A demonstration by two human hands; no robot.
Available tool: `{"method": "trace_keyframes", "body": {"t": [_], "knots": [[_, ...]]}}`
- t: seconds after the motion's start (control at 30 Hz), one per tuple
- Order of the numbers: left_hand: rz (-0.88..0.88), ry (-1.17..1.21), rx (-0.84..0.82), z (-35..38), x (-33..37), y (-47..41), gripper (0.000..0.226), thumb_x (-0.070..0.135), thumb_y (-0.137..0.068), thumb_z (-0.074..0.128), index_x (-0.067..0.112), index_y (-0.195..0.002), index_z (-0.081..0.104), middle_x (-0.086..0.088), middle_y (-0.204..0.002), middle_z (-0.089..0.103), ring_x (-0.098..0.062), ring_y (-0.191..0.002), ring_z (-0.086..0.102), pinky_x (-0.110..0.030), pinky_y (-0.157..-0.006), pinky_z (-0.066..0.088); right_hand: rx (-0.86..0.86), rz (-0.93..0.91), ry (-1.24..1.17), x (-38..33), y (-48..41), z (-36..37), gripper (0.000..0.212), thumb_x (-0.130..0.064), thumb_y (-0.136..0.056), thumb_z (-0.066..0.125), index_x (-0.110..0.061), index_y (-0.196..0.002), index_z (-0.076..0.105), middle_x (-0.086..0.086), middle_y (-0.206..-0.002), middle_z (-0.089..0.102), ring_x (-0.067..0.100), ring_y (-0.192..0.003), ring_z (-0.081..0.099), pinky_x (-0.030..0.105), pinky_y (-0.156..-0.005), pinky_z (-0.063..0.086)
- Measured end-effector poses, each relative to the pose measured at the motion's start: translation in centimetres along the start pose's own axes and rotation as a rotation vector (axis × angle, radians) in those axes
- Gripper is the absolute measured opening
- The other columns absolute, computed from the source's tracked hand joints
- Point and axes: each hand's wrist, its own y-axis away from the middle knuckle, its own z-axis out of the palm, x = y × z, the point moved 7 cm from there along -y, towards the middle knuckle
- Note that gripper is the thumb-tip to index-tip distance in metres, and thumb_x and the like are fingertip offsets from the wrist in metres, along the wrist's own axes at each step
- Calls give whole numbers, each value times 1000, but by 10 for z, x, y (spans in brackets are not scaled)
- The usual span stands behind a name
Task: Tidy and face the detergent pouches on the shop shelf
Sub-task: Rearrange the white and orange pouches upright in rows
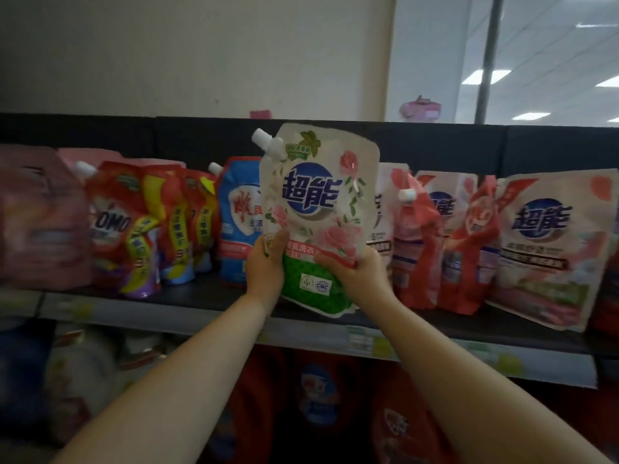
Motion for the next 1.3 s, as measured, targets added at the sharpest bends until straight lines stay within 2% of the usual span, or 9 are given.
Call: {"method": "trace_keyframes", "body": {"t": [0.1, 0.3, 0.5, 0.63, 0.7, 0.77, 0.87, 1.07, 1.3], "knots": [[-92, -236, 36, -19, -28, -10, 45, 56, -94, 40, 22, -121, 52, -2, -115, 61, -24, -109, 56, -40, -90, 46, 55, -23, 155, 5, -3, 26, 39, -39, -76, 78, -20, -109, 67, -15, -85, 65, -1, -76, 61, 6, -63, 45], [-146, -193, 24, -22, -37, -3, 45, 57, -94, 36, 18, -116, 37, -5, -111, 58, -23, -98, 60, -35, -77, 46, 155, -31, 116, 20, 6, 41, 64, -42, -77, 77, -18, -124, 41, -6, -107, 61, 12, -97, 60, 28, -77, 51], [57, -246, 68, -27, -38, 13, 69, 59, -67, 52, 26, -126, 34, 3, -129, 54, -20, -116, 55, -50, -98, 43, 23, -195, 188, 16, 15, 48, 73, -25, -66, 61, -13, -130, 26, -6, -114, 43, 2, -98, 44, -1, -74, 36], [213, -378, 112, -27, -26, 20, 92, 51, -57, 48, 12, -138, 31, -4, -135, 44, -23, -123, 44, -48, -103, 34, -27, -216, 266, 16, 13, 54, 76, -21, -75, 65, -16, -137, 23, -9, -131, 30, 4, -117, 36, 24, -99, 41], [299, -436, 121, -25, -23, 22, 93, 51, -57, 54, 11, -138, 30, -4, -134, 42, -23, -123, 44, -47, -101, 37, -24, -254, 421, 17, 11, 58, 82, -23, -80, 67, -14, -145, 19, -8, -143, 17, 11, -136, 19, 31, -110, 30], [370, -558, 121, -21, -23, 23, 95, 53, -58, 58, 16, -139, 26, -7, -139, 38, -26, -127, 40, -47, -102, 36, 2, -320, 599, 17, 10, 62, 83, -28, -85, 64, -13, -151, 16, -6, -151, 2, 15, -143, -3, 36, -115, 16], [389, -739, 113, -14, -24, 23, 91, 52, -62, 64, 27, -138, 20, -11, -148, 27, -30, -135, 30, -49, -103, 32, 98, -382, 737, 17, 9, 63, 70, -27, -87, 62, -13, -148, 31, -1, -155, -2, 24, -144, -5, 47, -114, 17], [371, -856, 129, -9, -28, 18, 88, 43, -69, 75, 32, -137, 20, -15, -150, 22, -34, -136, 25, -53, -104, 32, 171, -268, 779, 23, 5, 61, 75, -30, -87, 61, -17, -151, 23, 8, -159, -5, 29, -145, -6, 54, -113, 26], [417, -952, 124, -2, -26, 22, 66, 25, -79, 72, 38, -137, 41, -13, -155, 10, -35, -140, 12, -56, -104, 26, 283, -36, 619, 30, 8, 37, 94, -54, -83, 59, -24, -150, 1, 7, -156, -15, 27, -144, -15, 48, -118, 0]]}}
